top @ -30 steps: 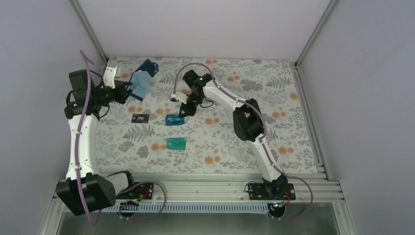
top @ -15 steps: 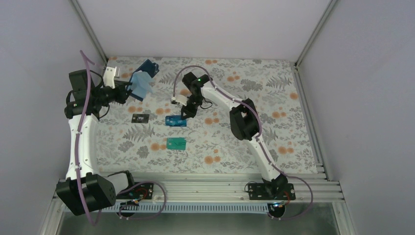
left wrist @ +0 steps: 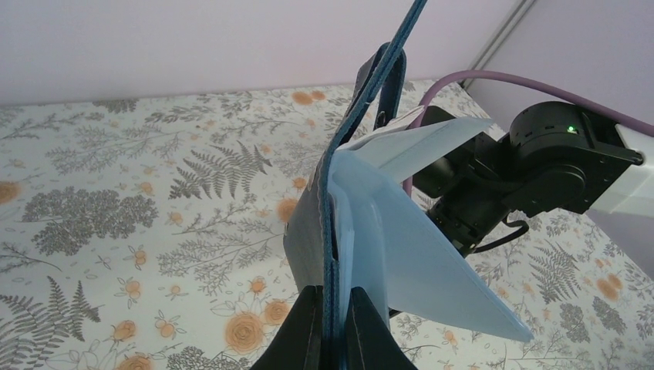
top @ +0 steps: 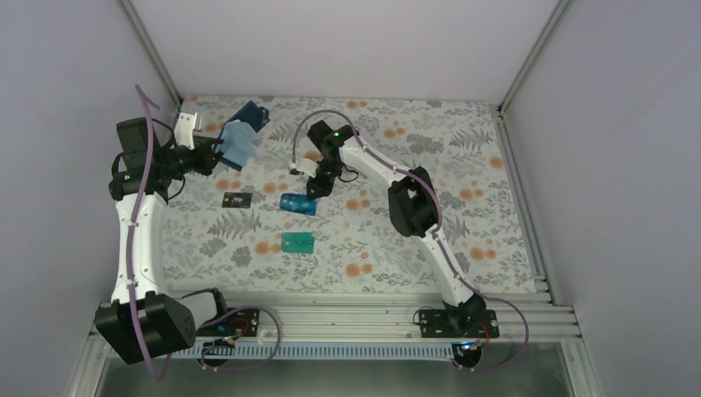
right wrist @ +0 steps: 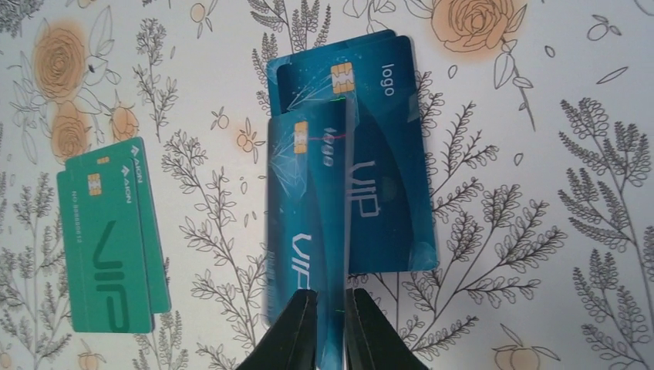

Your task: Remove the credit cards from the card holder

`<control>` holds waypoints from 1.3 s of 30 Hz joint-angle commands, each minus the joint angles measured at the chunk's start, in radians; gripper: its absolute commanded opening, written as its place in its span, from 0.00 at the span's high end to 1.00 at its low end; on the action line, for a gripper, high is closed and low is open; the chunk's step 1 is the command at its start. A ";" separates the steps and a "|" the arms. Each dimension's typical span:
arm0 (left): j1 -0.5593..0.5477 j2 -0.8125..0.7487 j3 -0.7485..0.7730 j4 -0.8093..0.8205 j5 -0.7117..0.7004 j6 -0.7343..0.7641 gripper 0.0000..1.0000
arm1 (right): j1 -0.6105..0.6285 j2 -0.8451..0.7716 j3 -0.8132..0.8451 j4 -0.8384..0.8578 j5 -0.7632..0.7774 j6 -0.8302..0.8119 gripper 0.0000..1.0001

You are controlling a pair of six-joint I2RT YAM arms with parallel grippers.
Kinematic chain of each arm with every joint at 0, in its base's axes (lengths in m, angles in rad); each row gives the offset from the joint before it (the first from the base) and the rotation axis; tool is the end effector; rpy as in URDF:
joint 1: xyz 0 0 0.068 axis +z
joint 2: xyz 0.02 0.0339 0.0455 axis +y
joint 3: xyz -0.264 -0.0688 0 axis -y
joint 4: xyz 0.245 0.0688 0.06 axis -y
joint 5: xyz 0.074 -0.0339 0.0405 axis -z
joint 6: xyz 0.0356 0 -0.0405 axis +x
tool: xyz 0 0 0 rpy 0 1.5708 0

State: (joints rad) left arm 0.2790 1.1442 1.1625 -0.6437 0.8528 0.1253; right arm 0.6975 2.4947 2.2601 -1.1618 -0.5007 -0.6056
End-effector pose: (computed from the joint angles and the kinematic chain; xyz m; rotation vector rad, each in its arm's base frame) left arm 0.2320 0.0386 0.3613 0.3062 2.0071 -0.6771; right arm 0.3731 0.3350 0.1704 -1.8095 2.2657 0.7521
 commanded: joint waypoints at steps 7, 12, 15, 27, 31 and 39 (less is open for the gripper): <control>0.006 -0.001 -0.003 0.027 0.047 -0.003 0.98 | -0.003 -0.094 -0.057 0.237 0.196 0.112 0.59; 0.006 -0.003 -0.010 0.024 0.206 0.017 0.98 | -0.037 -0.409 -0.339 0.523 0.126 0.191 0.48; 0.000 -0.004 -0.008 0.007 0.352 0.064 0.98 | -0.073 -0.636 -0.568 0.745 -0.024 0.239 0.43; -0.133 0.023 0.020 -0.158 0.498 0.294 0.98 | -0.018 -1.038 -0.868 0.998 -0.177 0.292 0.23; -0.207 0.035 -0.002 -0.136 0.427 0.278 0.98 | 0.001 -1.028 -0.845 0.992 -0.152 0.350 0.21; -0.279 0.052 0.007 -0.156 0.401 0.312 0.98 | 0.014 -0.938 -0.761 0.853 -0.125 0.367 0.55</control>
State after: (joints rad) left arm 0.0051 1.1931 1.1618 -0.7990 1.2568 0.3935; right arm 0.6960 1.5372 1.4731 -0.2268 -0.6323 -0.2474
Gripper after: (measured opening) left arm 0.060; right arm 0.628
